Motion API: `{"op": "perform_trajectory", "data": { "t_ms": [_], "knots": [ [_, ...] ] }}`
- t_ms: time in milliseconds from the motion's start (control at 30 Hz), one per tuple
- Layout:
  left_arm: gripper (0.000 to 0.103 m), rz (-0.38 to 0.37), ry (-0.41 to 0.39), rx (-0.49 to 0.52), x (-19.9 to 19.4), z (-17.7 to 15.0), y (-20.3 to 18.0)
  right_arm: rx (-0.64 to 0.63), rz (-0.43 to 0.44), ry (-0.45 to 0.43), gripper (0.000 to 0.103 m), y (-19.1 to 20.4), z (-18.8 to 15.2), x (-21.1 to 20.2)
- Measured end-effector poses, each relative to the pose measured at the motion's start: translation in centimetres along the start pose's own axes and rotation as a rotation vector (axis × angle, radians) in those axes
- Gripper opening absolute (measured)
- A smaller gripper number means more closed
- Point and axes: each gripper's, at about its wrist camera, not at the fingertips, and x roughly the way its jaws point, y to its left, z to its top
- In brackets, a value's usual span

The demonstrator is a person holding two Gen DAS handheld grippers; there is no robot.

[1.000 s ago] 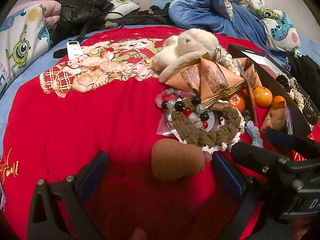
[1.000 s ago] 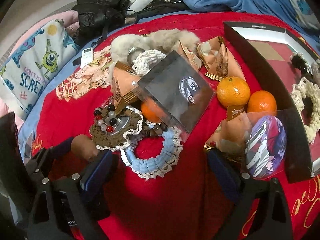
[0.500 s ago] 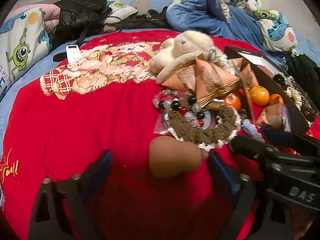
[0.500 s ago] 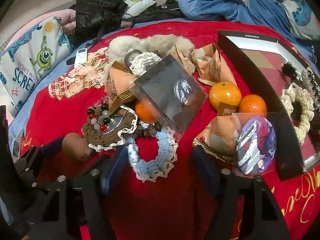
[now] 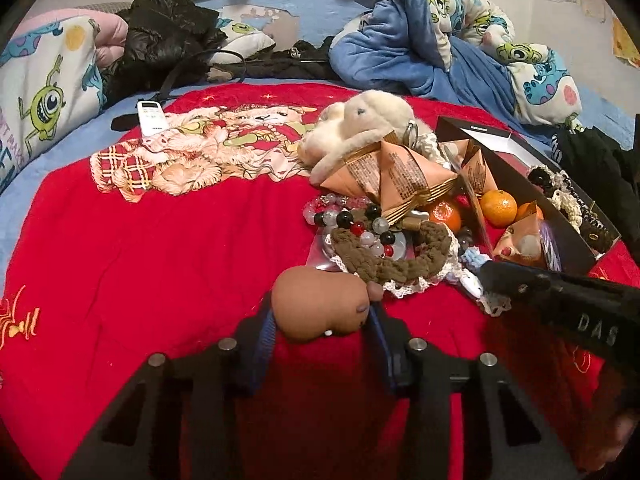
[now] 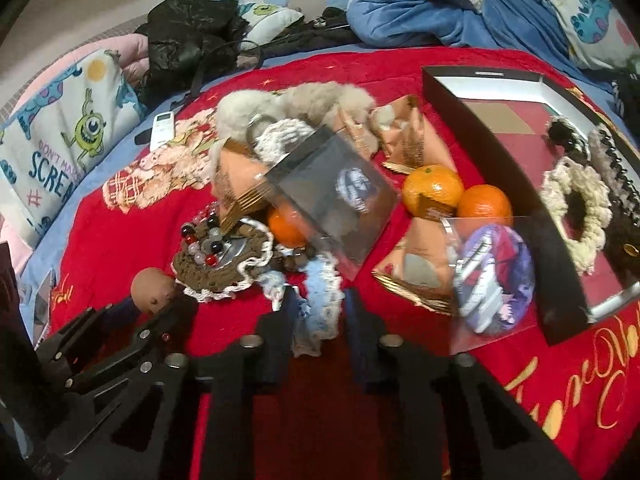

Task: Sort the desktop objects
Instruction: 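Grasp tan doll head with left gripper while right gripper grasps light blue crocheted scrunchie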

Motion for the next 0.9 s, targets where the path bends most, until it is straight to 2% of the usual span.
{"op": "perform_trajectory", "data": {
  "t_ms": [433,767,900],
  "knots": [
    [0.043,0.016,-0.025,-0.022,-0.8,-0.6,0.4,0.076,0.082,0.003,0.013,-1.3,0.1,-0.6],
    [0.043,0.02,-0.032,-0.022,-1.0,-0.6,0.4,0.061,0.074,-0.004,0.013,-1.1,0.0,-0.9],
    [0.043,0.018,-0.033,-0.028,-1.0,-0.7,0.5,0.086,0.101,-0.008,0.013,-1.3,0.2,-1.0]
  ]
}}
